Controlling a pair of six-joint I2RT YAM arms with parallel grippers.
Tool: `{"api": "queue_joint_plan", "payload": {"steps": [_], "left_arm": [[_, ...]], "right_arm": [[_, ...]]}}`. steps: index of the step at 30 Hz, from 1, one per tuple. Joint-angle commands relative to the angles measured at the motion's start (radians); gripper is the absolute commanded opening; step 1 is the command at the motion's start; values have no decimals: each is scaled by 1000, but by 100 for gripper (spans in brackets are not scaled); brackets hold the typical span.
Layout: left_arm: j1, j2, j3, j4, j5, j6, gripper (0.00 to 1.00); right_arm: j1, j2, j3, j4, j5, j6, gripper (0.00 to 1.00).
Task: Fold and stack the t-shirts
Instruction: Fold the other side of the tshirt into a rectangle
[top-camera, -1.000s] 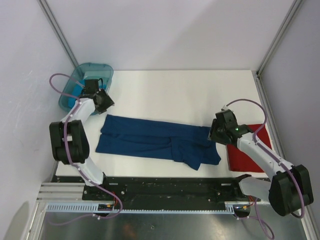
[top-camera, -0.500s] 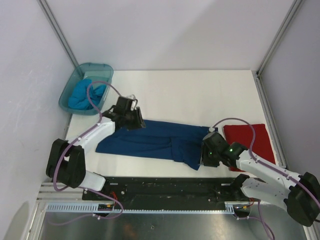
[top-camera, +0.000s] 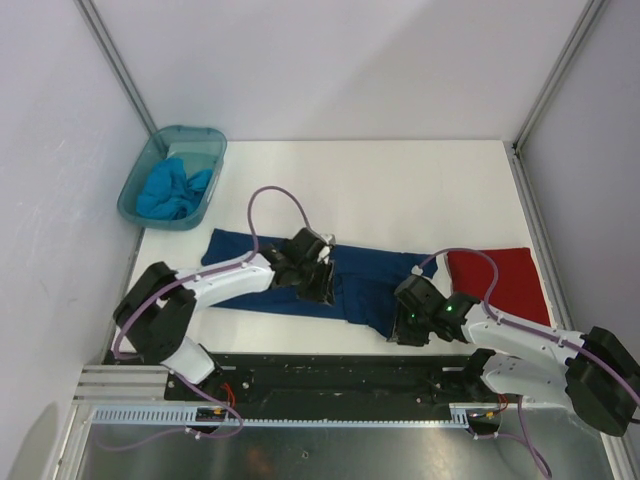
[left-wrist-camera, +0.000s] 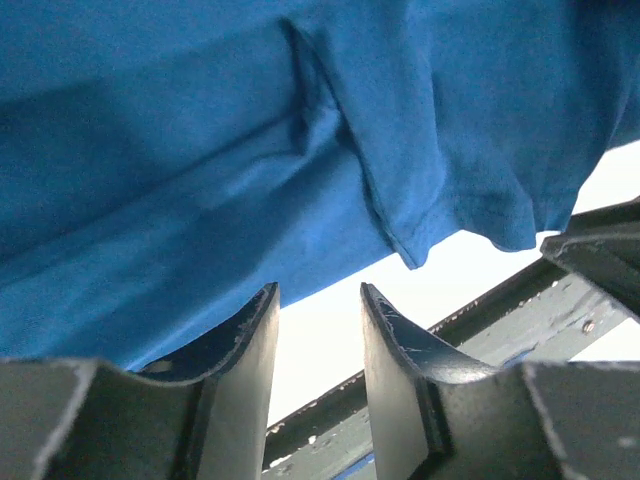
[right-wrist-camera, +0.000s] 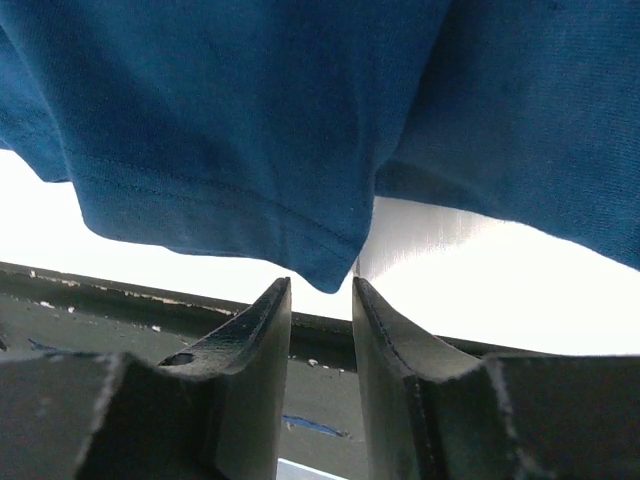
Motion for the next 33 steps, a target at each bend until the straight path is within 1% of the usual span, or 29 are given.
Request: {"api": "queue_joint_plan", "payload": {"steps": [1, 3, 7, 9, 10, 21, 27, 31, 33], "left_arm": [[-64, 52, 32, 44, 56, -28, 42], [-89, 80, 45, 58, 74, -32, 42], [-123, 126, 63, 83, 87, -55, 41], [-132, 137, 70, 96, 94, -67, 41], [-135, 140, 73, 101, 98, -72, 41], [-151, 177, 101, 113, 86, -94, 41], [-165, 196, 106, 113, 70, -107, 39], [-177, 201, 107, 113, 55, -117, 36], [-180, 197, 107, 114, 47, -124, 29]], "right_arm": [[8, -4, -4, 16, 62, 51, 33], [9, -9, -4, 9, 77, 58, 25], [8, -16, -1, 5, 87, 67, 8], [9, -20, 0, 0, 90, 70, 2], [9, -20, 1, -1, 92, 71, 1], [9, -38, 19, -25, 99, 65, 0], [8, -43, 23, -34, 102, 63, 0], [8, -47, 24, -38, 102, 63, 0], [9, -51, 28, -45, 104, 62, 0]]}}
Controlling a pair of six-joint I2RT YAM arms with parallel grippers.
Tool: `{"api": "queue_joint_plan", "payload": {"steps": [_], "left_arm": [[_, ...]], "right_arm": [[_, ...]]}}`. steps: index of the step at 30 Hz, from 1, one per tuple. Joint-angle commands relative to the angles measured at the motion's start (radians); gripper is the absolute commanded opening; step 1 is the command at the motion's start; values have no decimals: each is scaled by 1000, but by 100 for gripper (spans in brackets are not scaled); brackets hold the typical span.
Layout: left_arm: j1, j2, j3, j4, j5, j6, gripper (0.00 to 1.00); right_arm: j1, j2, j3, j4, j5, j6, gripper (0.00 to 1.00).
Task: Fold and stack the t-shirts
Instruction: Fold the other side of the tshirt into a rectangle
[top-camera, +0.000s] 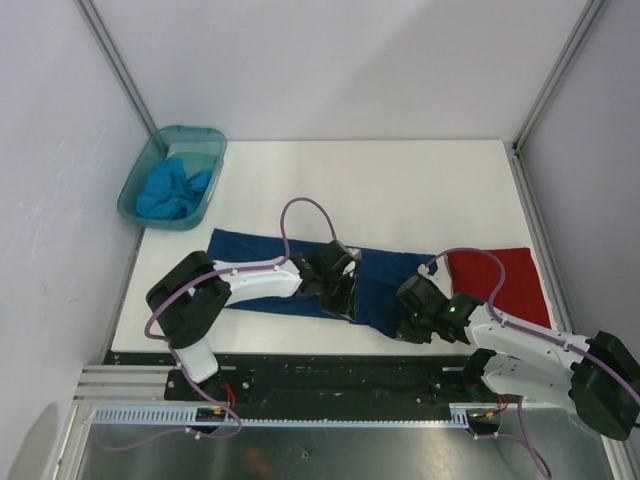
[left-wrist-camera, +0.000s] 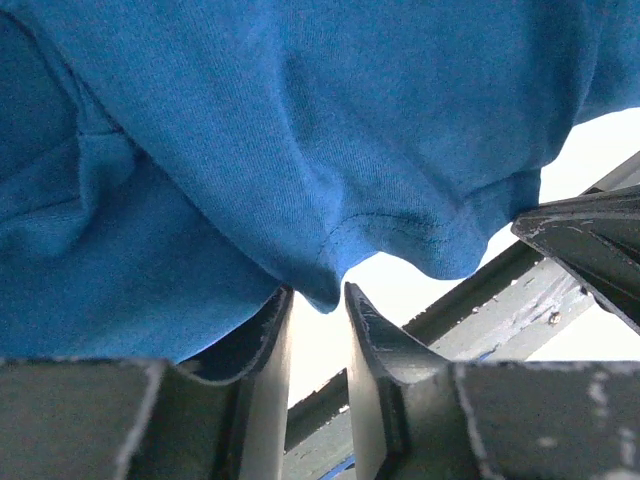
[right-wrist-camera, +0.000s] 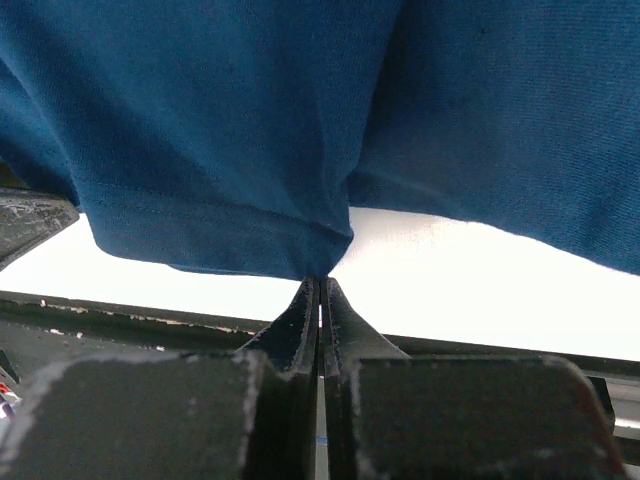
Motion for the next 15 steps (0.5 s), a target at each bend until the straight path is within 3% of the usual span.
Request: {"api": "queue_joint_plan", "payload": {"steps": [1, 9, 15], "left_arm": [[-15, -8, 35, 15, -25, -30, 26], [-14, -93, 34, -5, -77, -45, 2], [9, -183, -2, -41, -115, -54, 0]], "right_arm": [[5, -23, 33, -26, 34, 6, 0], [4, -52, 70, -83, 45, -9, 0], [13, -84, 85, -128, 35, -20, 0]]}}
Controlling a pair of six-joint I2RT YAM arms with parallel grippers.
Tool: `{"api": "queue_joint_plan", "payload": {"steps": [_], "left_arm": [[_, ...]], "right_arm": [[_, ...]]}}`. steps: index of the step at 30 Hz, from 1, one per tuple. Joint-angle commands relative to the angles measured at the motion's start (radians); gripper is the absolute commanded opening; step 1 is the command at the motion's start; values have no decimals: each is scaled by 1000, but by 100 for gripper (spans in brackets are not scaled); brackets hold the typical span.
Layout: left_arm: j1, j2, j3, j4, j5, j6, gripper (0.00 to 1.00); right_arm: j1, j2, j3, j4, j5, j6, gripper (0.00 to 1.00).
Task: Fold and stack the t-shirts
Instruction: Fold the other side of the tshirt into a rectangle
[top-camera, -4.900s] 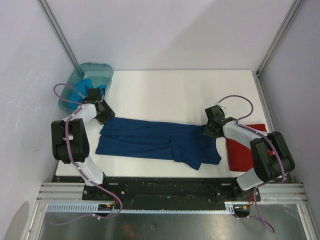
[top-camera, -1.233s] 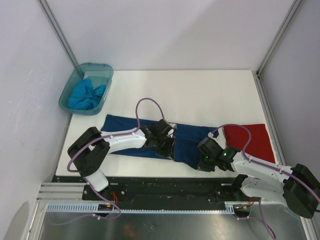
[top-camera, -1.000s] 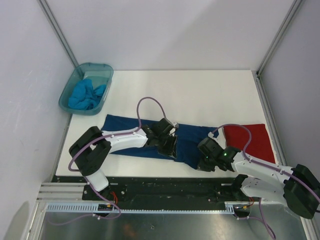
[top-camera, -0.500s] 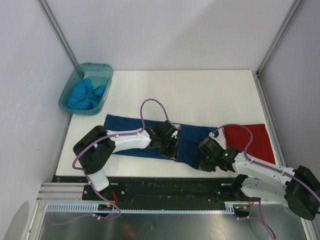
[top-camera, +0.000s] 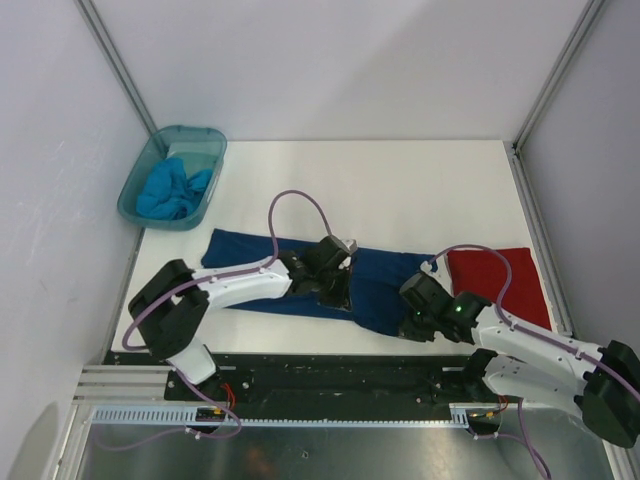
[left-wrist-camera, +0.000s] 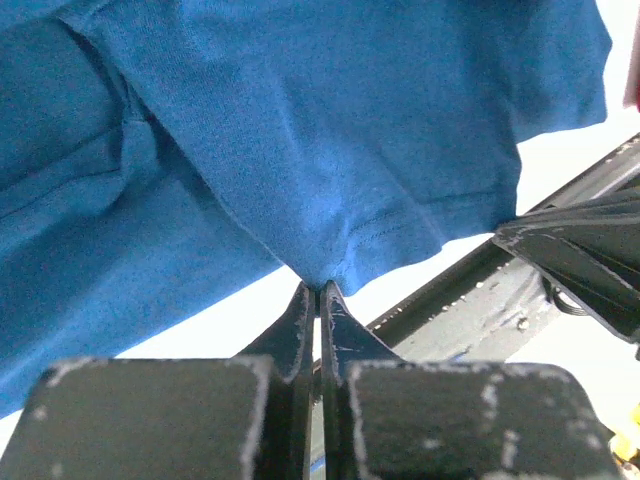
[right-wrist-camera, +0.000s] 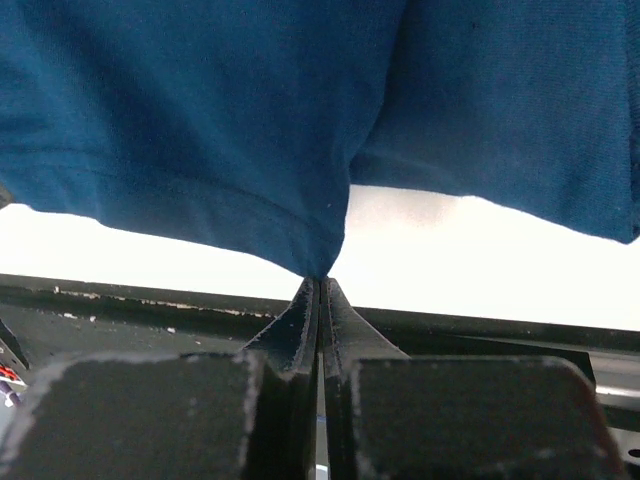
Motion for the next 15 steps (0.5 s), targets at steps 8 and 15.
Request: {"api": "queue_joint_plan", "payload": {"steps": [8, 15], "left_arm": [[67, -169, -50, -49, -66, -9, 0], [96, -153, -54, -55, -75, 9, 0]], "right_arm": [[82, -34, 85, -66, 16, 12, 0], [97, 24, 158, -43, 30, -7, 0]]}}
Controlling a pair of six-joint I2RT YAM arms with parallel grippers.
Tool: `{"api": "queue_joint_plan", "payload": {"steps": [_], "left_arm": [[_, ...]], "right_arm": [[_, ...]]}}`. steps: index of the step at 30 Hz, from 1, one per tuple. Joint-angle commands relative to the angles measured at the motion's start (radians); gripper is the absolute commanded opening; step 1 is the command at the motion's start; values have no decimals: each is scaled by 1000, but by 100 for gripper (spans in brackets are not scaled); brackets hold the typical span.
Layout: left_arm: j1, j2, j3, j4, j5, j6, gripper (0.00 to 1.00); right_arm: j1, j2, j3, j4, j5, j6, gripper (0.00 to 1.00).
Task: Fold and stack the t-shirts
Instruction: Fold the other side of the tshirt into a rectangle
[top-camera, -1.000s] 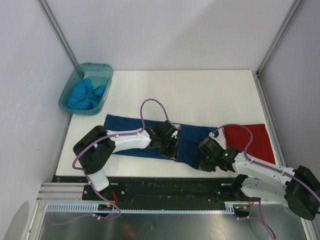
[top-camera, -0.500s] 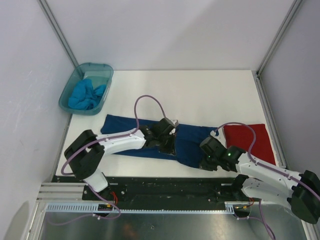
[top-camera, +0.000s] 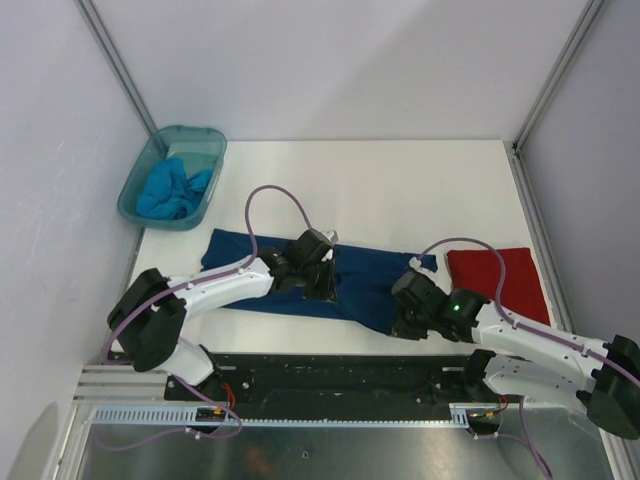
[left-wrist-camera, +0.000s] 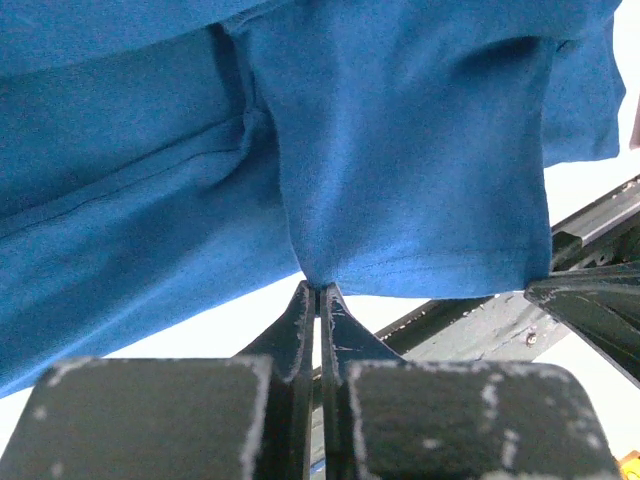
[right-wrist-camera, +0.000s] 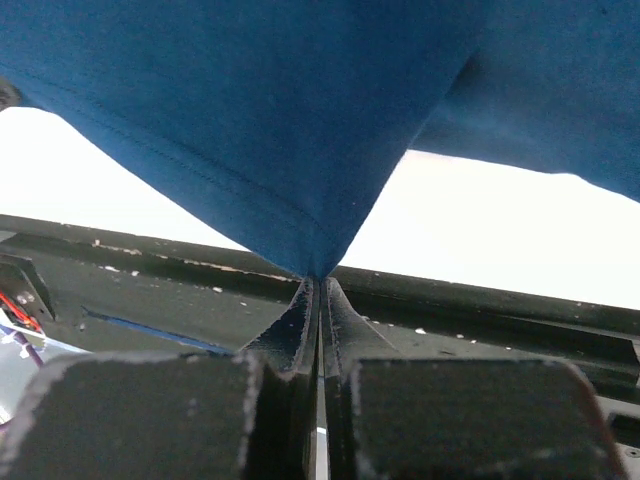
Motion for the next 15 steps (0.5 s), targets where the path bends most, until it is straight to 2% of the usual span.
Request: {"api": "queue_joint_plan", "payload": {"steps": [1, 7, 15], "left_arm": [[17, -10, 2, -4, -26, 10, 0], [32, 22, 1, -3, -22, 15, 0], [39, 60, 33, -3, 20, 29, 0]], "right_arm": [[7, 46, 84, 6, 30, -14, 0], [-20, 123, 153, -6, 46, -63, 0], [-188, 128, 208, -52, 43, -182, 0]]}}
